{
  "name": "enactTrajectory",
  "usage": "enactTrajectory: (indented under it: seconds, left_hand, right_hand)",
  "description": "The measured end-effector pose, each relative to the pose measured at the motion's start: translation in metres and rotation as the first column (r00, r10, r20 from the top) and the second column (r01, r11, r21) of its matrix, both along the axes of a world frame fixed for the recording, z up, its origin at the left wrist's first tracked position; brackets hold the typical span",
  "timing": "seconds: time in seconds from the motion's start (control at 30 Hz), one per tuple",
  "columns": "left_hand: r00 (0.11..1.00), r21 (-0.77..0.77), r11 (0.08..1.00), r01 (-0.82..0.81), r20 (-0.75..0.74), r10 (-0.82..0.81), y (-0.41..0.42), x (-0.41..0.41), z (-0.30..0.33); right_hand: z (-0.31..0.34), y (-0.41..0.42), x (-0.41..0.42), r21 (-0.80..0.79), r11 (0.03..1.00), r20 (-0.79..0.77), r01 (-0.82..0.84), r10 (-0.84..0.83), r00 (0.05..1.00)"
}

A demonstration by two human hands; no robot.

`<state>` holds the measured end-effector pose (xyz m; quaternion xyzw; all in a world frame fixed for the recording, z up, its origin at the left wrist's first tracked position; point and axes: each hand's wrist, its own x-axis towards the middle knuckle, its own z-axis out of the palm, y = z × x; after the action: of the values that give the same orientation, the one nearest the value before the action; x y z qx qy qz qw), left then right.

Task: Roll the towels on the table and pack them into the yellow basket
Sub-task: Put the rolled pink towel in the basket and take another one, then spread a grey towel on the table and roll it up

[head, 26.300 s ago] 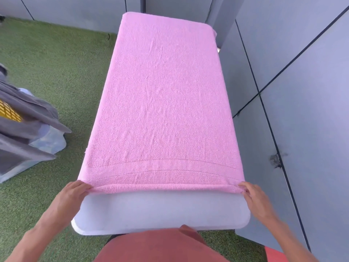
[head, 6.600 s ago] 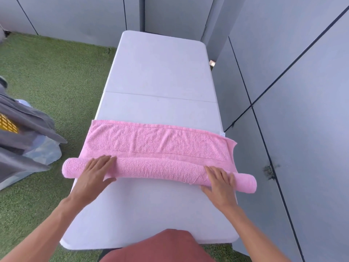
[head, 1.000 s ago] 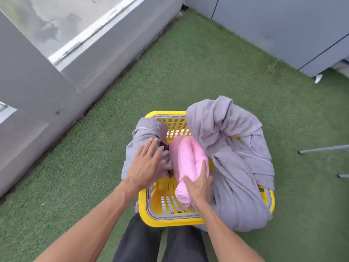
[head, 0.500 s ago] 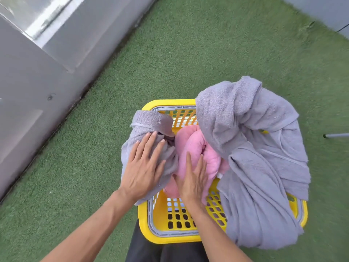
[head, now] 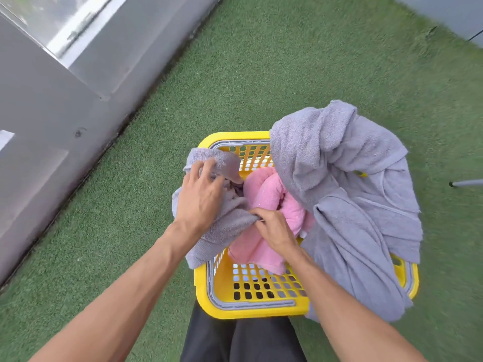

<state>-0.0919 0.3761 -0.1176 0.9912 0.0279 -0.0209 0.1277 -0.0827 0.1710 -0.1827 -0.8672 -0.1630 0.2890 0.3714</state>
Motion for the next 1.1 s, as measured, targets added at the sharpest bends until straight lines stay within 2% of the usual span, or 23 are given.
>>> enactTrajectory:
  seconds: [0.13, 0.2, 0.27, 0.33, 0.4, 0.43, 0.53, 0.6, 0.73, 0.8, 1.1]
  left_hand:
    - [0.959, 0.0, 0.963, 0.268, -0.096, -0.267, -0.014, -0.028, 0.004]
    - [0.944, 0.025, 0.952, 0.307, -0.132, -0.301, -0.024, -0.049, -0.003]
    - [0.967, -0.01, 0.97, 0.243, -0.083, -0.243, -0.03, -0.061, -0.004]
    - [0.993, -0.218, 0.971, 0.093, -0.045, -0.105, -0.028, -0.065, 0.008]
    - [0.997, -0.463, 0.884, -0.064, -0.075, 0.032, -0.022, -0.07, 0.029]
    - [0.994, -0.52, 0.848, -0.099, -0.089, 0.061, -0.018, -0.074, 0.039]
    - [0.994, -0.534, 0.839, -0.107, -0.034, 0.105, -0.004, -0.089, 0.069]
    - [0.98, -0.57, 0.808, -0.152, 0.021, 0.199, 0.003, -0.095, 0.09]
    - [0.894, -0.681, 0.703, -0.207, 0.16, 0.418, 0.007, -0.093, 0.153]
    - [0.837, -0.72, 0.663, -0.207, 0.221, 0.501, 0.009, -0.092, 0.189]
    - [0.516, -0.748, 0.654, -0.112, 0.519, 0.681, 0.005, -0.151, 0.328]
  right_hand:
    - [0.024, -0.006, 0.011, 0.055, 0.998, -0.015, -0.041, 0.042, 0.999]
    - [0.036, -0.008, 0.016, 0.074, 0.994, -0.036, -0.082, 0.085, 0.996]
    - [0.05, -0.012, 0.021, 0.073, 0.991, -0.051, -0.113, 0.117, 0.992]
    - [0.066, -0.016, 0.023, 0.075, 0.988, -0.077, -0.138, 0.144, 0.987]
    - [0.082, -0.019, 0.022, 0.107, 0.985, -0.091, -0.135, 0.145, 0.985]
    - [0.091, -0.019, 0.021, 0.128, 0.984, -0.087, -0.124, 0.136, 0.987]
    - [0.121, -0.006, 0.015, 0.164, 0.98, -0.002, -0.115, 0.117, 0.993]
    - [0.147, 0.011, 0.014, 0.201, 0.974, 0.067, -0.104, 0.093, 0.993]
    - [0.215, 0.05, 0.014, 0.297, 0.954, 0.197, -0.043, -0.017, 0.98]
    - [0.252, 0.066, 0.015, 0.347, 0.935, 0.259, -0.066, -0.028, 0.965]
    - [0.404, 0.1, -0.037, 0.512, 0.808, 0.455, -0.29, 0.031, 0.89]
